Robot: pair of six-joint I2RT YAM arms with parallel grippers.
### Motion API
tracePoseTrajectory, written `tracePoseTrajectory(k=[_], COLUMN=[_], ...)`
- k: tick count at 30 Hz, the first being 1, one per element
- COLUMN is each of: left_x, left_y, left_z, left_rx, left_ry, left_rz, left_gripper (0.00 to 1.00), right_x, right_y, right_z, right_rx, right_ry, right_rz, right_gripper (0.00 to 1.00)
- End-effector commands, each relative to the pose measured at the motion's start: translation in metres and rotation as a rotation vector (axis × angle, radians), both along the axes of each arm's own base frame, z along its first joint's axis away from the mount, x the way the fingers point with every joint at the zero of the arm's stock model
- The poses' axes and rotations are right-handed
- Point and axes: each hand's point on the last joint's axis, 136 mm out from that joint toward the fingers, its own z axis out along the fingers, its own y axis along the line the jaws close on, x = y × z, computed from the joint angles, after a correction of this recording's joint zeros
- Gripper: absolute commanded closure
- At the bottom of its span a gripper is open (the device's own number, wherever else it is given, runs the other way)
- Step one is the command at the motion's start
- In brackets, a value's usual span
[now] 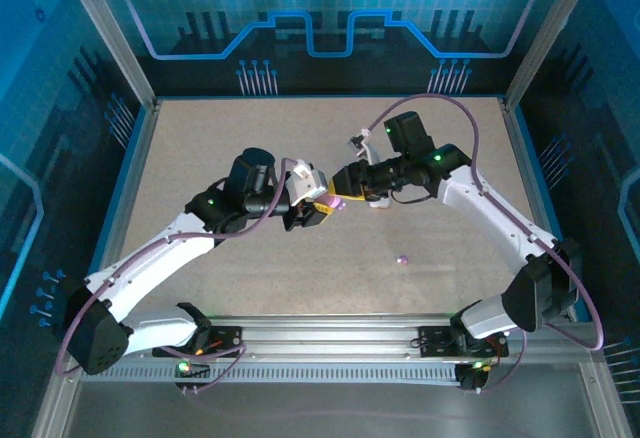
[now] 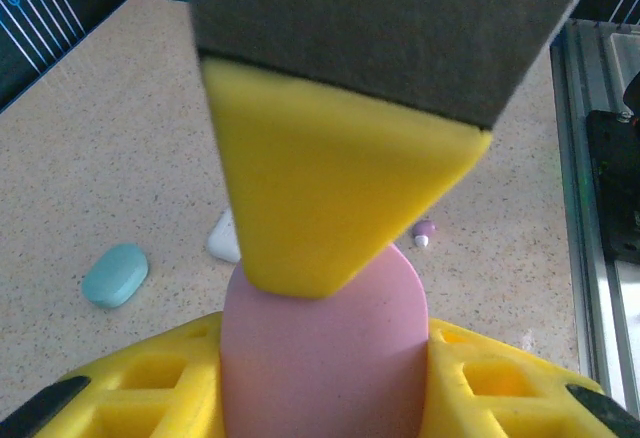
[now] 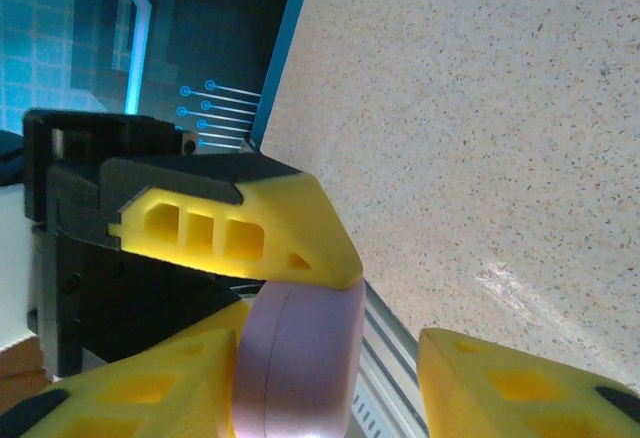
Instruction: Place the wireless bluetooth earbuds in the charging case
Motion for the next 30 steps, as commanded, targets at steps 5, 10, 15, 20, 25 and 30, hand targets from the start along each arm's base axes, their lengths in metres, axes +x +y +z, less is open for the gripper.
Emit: tracePoseTrajectory(k=[5,10,15,20,25,30], left_x=[-0.003,-0.002,-0.002,0.000,0.008,0.008], left_y=[-0.008,-0.008,-0.007,-0.003,0.009,0.011], left_z=[0.018,0.018,0.020,0.026,0.036,0.055], left_rx=[-0.028,-0.022,-0.025,-0.077,-0.248,-0.405], left_ry=[-0.022,-0.021,-0.033,-0.085,-0.172,-0.205], left_rz=[-0.042,-0.035,-0.028,0.004,0.087,0.101], left_gripper=[0.67,0.66,0.57,0.34,0.29,0.28], right_x=[-0.012,-0.015,-0.011,-0.003,0.007,0.014], right_y=[0.009,0.009,0.007,0.007,-0.002,-0.012], right_z=[0.001,0.000,0.002,0.027,0.056,0.073], right_rx=[-0.006,-0.027,-0.029,0.122,0.306,0.415], right_ry=[0.023,0.029,0.018,0.007,0.024,0.055], right_rz=[0.068,0.083,0.063,0.036,0.013,-0.001], right_gripper=[0.57,0.60,0.76,0.81,0.82,0.82])
